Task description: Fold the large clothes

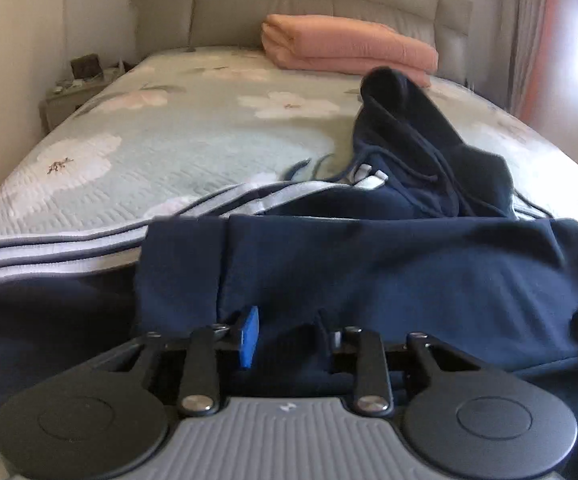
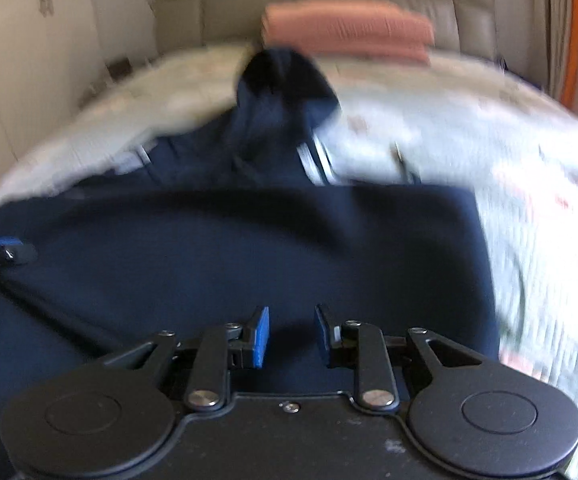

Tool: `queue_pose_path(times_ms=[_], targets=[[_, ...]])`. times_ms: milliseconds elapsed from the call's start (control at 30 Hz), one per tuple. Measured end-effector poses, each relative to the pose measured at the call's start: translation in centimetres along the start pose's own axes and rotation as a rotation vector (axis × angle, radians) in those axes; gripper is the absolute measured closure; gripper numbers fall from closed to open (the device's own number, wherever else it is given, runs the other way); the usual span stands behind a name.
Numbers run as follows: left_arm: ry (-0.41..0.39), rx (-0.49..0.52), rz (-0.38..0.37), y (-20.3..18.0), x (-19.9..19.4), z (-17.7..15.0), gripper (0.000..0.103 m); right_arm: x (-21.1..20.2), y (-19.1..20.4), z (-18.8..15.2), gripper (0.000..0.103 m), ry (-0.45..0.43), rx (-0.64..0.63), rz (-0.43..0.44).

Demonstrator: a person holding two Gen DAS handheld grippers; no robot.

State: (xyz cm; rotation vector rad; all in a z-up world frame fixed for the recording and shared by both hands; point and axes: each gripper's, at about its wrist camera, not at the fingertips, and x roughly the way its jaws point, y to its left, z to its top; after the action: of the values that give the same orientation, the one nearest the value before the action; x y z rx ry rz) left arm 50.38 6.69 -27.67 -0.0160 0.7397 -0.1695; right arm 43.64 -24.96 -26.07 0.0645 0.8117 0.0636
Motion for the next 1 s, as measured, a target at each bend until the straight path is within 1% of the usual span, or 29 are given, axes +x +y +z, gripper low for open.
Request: queue_pose_path(times_ms=[33, 67, 133, 200, 233, 267, 300, 333, 367, 433, 500, 533, 600, 633, 667, 700, 767, 800, 833, 867, 967, 1000], targets=[[-0.01, -0.006, -0.004, 0.2, -0.4, -0.5, 0.071, -0.2, -0.1, -0.3, 0.074, -0.024, -0.006, 0.011], [-0.011, -0.016, -0.001, 0.3, -0.6, -0.5, 0.072, -0.2, 0.1, -0.5, 0.075, -0.027, -0.031, 0.005], [-0.011, -0.033, 0.021, 0.4, -1.2, -0.4, 0.08, -0.4, 0.2, -0.4, 0.075, -0.021, -0.039, -0.007], [-0.016, -0.055, 0.02, 0.9, -2.6, -0.5, 0.081, -0.7, 0.5, -0.1, 0.074, -0.003, -0.034, -0.022], [-0.037, -0.072, 0.019, 1.6, -4.1, -0.7, 0.08, -1.3, 0.7, 0.1, 0.07, 0.003, -0.029, -0.009], [-0.055, -0.079, 0.026, 2.3, -5.5, -0.8, 0.076, -2.2, 0.9, -0.2, 0.07, 0.002, -0.02, 0.025], [-0.074, -0.084, 0.054, 3.2, -7.0, -1.1, 0.066, -3.3, 1.2, -0.5, 0.07, -0.005, -0.022, 0.066], [-0.089, -0.09, 0.09, 4.5, -8.6, -1.4, 0.058, -4.6, 1.5, -1.0, 0.07, -0.013, -0.037, 0.091], [-0.099, -0.101, 0.125, 5.8, -9.8, -1.7, 0.057, -5.9, 2.0, -1.6, 0.07, -0.018, -0.061, 0.101], [-0.102, -0.15, 0.194, 9.4, -12.3, -2.6, 0.057, -7.6, 3.1, -2.7, 0.069, -0.01, -0.101, 0.125], [-0.084, -0.211, 0.258, 12.9, -13.7, -3.2, 0.057, -8.5, 4.3, -3.9, 0.064, 0.012, -0.134, 0.164], [-0.074, -0.259, 0.292, 15.1, -14.4, -3.6, 0.057, -8.9, 4.8, -4.6, 0.061, 0.015, -0.151, 0.172], [-0.057, -0.352, 0.323, 18.5, -15.1, -4.1, 0.056, -9.2, 6.2, -5.9, 0.055, 0.016, -0.195, 0.16], [-0.042, -0.405, 0.316, 20.4, -15.2, -4.4, 0.052, -9.2, 6.7, -6.3, 0.05, 0.018, -0.215, 0.152], [-0.024, -0.426, 0.295, 21.9, -15.0, -4.5, 0.047, -9.0, 7.2, -6.9, 0.043, 0.026, -0.233, 0.144], [0.004, -0.441, 0.28, 23.1, -14.7, -4.6, 0.043, -8.9, 7.5, -7.3, 0.041, 0.034, -0.233, 0.137], [0.031, -0.505, 0.287, 25.1, -13.8, -5.1, 0.043, -8.2, 7.5, -7.9, 0.035, 0.064, -0.196, 0.145], [0.033, -0.539, 0.273, 25.8, -13.4, -5.3, 0.042, -8.0, 7.3, -8.1, 0.035, 0.065, -0.173, 0.15], [0.029, -0.596, 0.254, 26.9, -12.9, -5.6, 0.042, -8.0, 7.2, -8.1, 0.034, 0.061, -0.157, 0.156], [0.012, -0.663, 0.229, 27.9, -12.5, -6.0, 0.042, -7.6, 7.0, -7.9, 0.034, 0.061, -0.156, 0.158], [-0.109, -0.87, 0.117, 30.6, -12.2, -7.7, 0.041, -7.6, 7.1, -8.0, 0.031, 0.057, -0.162, 0.151], [-0.137, -0.925, 0.088, 31.1, -11.9, -8.2, 0.041, -7.6, 7.2, -8.1, 0.03, 0.055, -0.165, 0.148]])
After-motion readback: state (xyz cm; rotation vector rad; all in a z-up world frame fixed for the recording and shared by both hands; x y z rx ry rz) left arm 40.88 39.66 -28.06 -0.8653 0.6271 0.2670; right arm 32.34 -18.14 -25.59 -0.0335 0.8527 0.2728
